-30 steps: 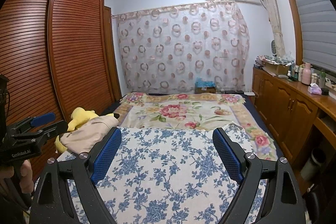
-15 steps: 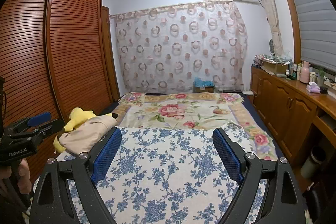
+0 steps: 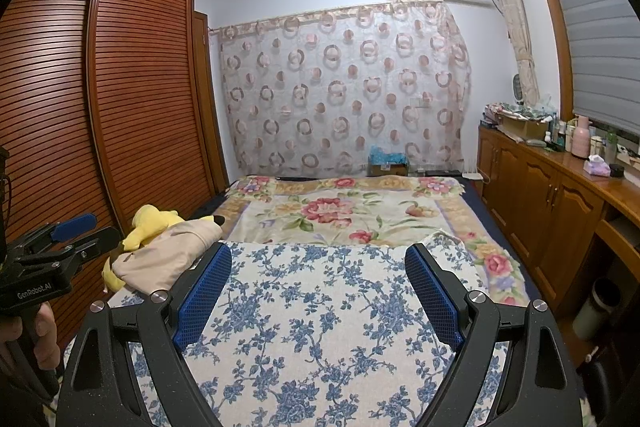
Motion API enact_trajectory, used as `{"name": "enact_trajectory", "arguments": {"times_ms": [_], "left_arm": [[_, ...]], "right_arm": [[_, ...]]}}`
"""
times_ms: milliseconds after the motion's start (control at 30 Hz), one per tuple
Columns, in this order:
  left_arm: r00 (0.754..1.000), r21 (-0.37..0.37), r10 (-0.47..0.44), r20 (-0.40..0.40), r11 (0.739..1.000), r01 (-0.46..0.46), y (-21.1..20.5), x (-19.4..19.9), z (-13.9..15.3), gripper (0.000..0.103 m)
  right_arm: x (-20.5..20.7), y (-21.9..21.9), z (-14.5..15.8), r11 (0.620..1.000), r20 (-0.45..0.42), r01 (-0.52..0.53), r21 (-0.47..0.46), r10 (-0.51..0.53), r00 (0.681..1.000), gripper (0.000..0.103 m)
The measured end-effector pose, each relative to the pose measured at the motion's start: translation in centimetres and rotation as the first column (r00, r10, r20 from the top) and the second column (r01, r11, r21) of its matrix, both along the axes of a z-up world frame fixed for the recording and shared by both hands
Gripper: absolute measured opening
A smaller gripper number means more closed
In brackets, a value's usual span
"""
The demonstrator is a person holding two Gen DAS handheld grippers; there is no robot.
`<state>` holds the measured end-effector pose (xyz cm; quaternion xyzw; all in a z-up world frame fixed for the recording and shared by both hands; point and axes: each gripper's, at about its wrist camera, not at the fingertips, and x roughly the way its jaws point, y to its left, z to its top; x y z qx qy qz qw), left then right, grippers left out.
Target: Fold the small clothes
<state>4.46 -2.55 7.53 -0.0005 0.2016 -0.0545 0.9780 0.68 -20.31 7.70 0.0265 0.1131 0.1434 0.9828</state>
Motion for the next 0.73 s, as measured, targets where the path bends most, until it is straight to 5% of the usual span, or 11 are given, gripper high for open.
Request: {"name": "enact_trajectory", "arguments": {"times_ms": [733], "left_arm": [[1.000, 0.000, 0.000, 0.005, 1.000, 0.000, 0.20, -0.27, 0.01, 0.079]], "right_arm": [[-0.09, 0.11, -0.12, 1.000, 0.003, 0.001, 0.004, -0.001, 1.000, 0.090]]}}
